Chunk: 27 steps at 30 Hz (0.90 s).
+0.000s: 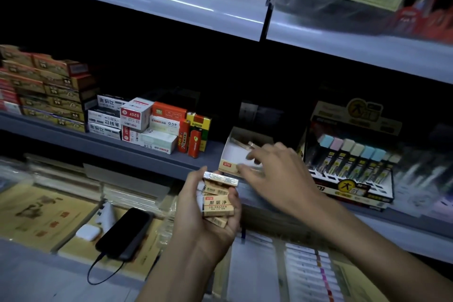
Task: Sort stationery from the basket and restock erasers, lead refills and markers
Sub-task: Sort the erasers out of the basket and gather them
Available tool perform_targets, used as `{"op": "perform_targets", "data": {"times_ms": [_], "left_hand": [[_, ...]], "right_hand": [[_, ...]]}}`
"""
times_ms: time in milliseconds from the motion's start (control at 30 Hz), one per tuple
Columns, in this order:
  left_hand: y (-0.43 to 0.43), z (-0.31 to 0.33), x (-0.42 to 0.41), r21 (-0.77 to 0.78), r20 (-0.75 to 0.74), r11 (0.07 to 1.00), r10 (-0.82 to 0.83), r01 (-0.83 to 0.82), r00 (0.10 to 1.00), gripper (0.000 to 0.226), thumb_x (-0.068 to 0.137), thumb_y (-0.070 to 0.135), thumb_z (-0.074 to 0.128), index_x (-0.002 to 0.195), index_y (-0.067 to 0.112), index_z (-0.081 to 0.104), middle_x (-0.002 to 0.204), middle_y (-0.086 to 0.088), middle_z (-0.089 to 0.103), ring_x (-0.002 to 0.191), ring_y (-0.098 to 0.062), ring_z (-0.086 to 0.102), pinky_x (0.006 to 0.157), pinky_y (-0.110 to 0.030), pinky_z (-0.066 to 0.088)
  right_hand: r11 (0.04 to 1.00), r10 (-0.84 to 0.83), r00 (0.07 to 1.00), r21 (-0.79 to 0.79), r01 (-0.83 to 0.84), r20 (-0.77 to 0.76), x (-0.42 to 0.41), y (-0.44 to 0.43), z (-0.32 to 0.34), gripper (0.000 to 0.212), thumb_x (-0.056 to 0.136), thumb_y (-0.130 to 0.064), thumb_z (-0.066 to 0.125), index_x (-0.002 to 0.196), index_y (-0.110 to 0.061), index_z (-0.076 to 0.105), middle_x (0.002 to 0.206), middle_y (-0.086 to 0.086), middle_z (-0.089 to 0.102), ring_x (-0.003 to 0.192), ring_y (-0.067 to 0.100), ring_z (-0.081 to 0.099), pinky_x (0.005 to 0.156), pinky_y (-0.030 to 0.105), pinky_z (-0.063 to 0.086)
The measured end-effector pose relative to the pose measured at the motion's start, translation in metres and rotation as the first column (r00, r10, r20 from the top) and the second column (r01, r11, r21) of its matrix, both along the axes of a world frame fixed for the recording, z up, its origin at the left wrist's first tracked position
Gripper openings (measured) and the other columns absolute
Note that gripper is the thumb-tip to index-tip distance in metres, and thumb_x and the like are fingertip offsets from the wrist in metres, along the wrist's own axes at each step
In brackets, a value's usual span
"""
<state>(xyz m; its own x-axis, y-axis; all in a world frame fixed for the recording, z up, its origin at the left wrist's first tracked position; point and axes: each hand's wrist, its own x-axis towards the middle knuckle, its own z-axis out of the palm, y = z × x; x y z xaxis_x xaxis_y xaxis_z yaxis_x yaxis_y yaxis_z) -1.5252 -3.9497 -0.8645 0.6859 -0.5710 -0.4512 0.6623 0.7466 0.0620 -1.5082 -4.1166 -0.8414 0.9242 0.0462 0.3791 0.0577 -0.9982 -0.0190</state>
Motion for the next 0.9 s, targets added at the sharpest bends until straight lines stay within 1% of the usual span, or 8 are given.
{"op": "perform_targets", "data": {"times_ms": [100, 267, 467, 533, 600, 667, 800, 900], "left_hand": [[-0.001, 0.001, -0.001, 0.003, -0.002, 1.0, 0.015, -0.015, 1.0, 0.029, 0.078, 0.03, 0.08, 0.069, 0.003, 0.076, 0.098, -0.011, 0.072, 0.067, -0.019, 0.064, 0.053, -0.022, 0.056], [-0.003, 0.001, -0.01, 0.038, 0.017, 0.999, -0.023, 0.023, 1.0, 0.029, 0.077, 0.031, 0.081, 0.071, 0.003, 0.077, 0.089, -0.012, 0.073, 0.066, -0.019, 0.064, 0.053, -0.022, 0.057], [-0.005, 0.003, -0.011, 0.021, 0.045, 0.999, -0.036, 0.035, 0.998, 0.024, 0.077, 0.031, 0.08, 0.081, 0.008, 0.075, 0.085, -0.008, 0.073, 0.066, -0.018, 0.063, 0.054, -0.021, 0.055], [-0.005, 0.003, -0.011, 0.012, 0.054, 0.999, -0.033, 0.033, 0.998, 0.024, 0.077, 0.032, 0.08, 0.082, 0.009, 0.074, 0.083, -0.007, 0.072, 0.066, -0.018, 0.063, 0.053, -0.021, 0.055], [-0.002, 0.003, -0.01, 0.012, 0.071, 1.0, -0.024, 0.023, 0.997, 0.023, 0.078, 0.033, 0.08, 0.082, 0.01, 0.075, 0.085, -0.006, 0.072, 0.067, -0.017, 0.064, 0.054, -0.021, 0.055], [0.0, 0.003, -0.009, 0.026, 0.09, 1.0, -0.006, 0.004, 0.996, 0.022, 0.08, 0.033, 0.078, 0.078, 0.011, 0.077, 0.086, -0.005, 0.074, 0.066, -0.017, 0.067, 0.056, -0.021, 0.055], [0.005, 0.005, -0.012, 0.079, 0.18, 0.997, 0.006, -0.021, 0.984, 0.032, 0.087, 0.035, 0.072, 0.069, 0.009, 0.079, 0.082, -0.008, 0.074, 0.065, -0.016, 0.071, 0.059, -0.021, 0.055], [0.01, 0.006, -0.013, 0.12, 0.213, 0.992, 0.003, -0.029, 0.977, 0.026, 0.085, 0.036, 0.073, 0.085, 0.009, 0.076, 0.084, -0.008, 0.073, 0.065, -0.016, 0.069, 0.054, -0.022, 0.054]], "right_hand": [[0.996, 0.027, 0.996, -0.085, -0.034, -0.086, -0.016, -0.004, -0.01, 0.029, 0.097, -0.043, 0.055, 0.119, -0.029, 0.065, 0.113, -0.009, 0.067, 0.106, 0.016, 0.057, 0.094, 0.035, 0.04], [0.995, 0.049, 0.999, 0.083, -0.05, 0.008, -0.03, -0.012, -0.002, 0.016, 0.096, -0.029, 0.063, 0.11, -0.032, 0.07, 0.105, -0.018, 0.069, 0.099, 0.007, 0.059, 0.093, 0.031, 0.036], [0.995, 0.087, 0.996, 0.044, -0.086, -0.03, -0.051, -0.013, 0.0, 0.021, 0.095, -0.041, 0.065, 0.115, -0.036, 0.068, 0.108, -0.022, 0.064, 0.106, 0.007, 0.053, 0.089, 0.028, 0.03], [0.988, 0.095, 0.995, 0.12, -0.098, 0.035, -0.054, -0.01, 0.006, 0.023, 0.094, -0.044, 0.065, 0.115, -0.037, 0.069, 0.106, -0.024, 0.062, 0.104, 0.004, 0.053, 0.089, 0.026, 0.033], [0.947, 0.133, 0.984, 0.278, -0.161, 0.119, -0.057, 0.002, 0.017, 0.016, 0.093, -0.042, 0.065, 0.107, -0.037, 0.073, 0.097, -0.023, 0.063, 0.095, 0.001, 0.057, 0.082, 0.017, 0.037], [0.876, 0.199, 0.975, 0.429, -0.22, 0.095, -0.058, 0.019, 0.025, 0.014, 0.092, -0.041, 0.068, 0.104, -0.037, 0.074, 0.095, -0.021, 0.065, 0.092, 0.0, 0.06, 0.072, 0.011, 0.04], [0.868, 0.272, 0.962, 0.438, -0.236, -0.02, -0.048, 0.039, 0.023, 0.021, 0.087, -0.042, 0.075, 0.107, -0.039, 0.076, 0.095, -0.018, 0.065, 0.092, -0.001, 0.06, 0.072, 0.013, 0.042], [0.891, 0.243, 0.97, 0.391, -0.228, 0.012, -0.045, 0.042, 0.021, 0.015, 0.092, -0.038, 0.07, 0.105, -0.036, 0.077, 0.091, -0.019, 0.067, 0.088, 0.001, 0.061, 0.07, 0.015, 0.043]]}}
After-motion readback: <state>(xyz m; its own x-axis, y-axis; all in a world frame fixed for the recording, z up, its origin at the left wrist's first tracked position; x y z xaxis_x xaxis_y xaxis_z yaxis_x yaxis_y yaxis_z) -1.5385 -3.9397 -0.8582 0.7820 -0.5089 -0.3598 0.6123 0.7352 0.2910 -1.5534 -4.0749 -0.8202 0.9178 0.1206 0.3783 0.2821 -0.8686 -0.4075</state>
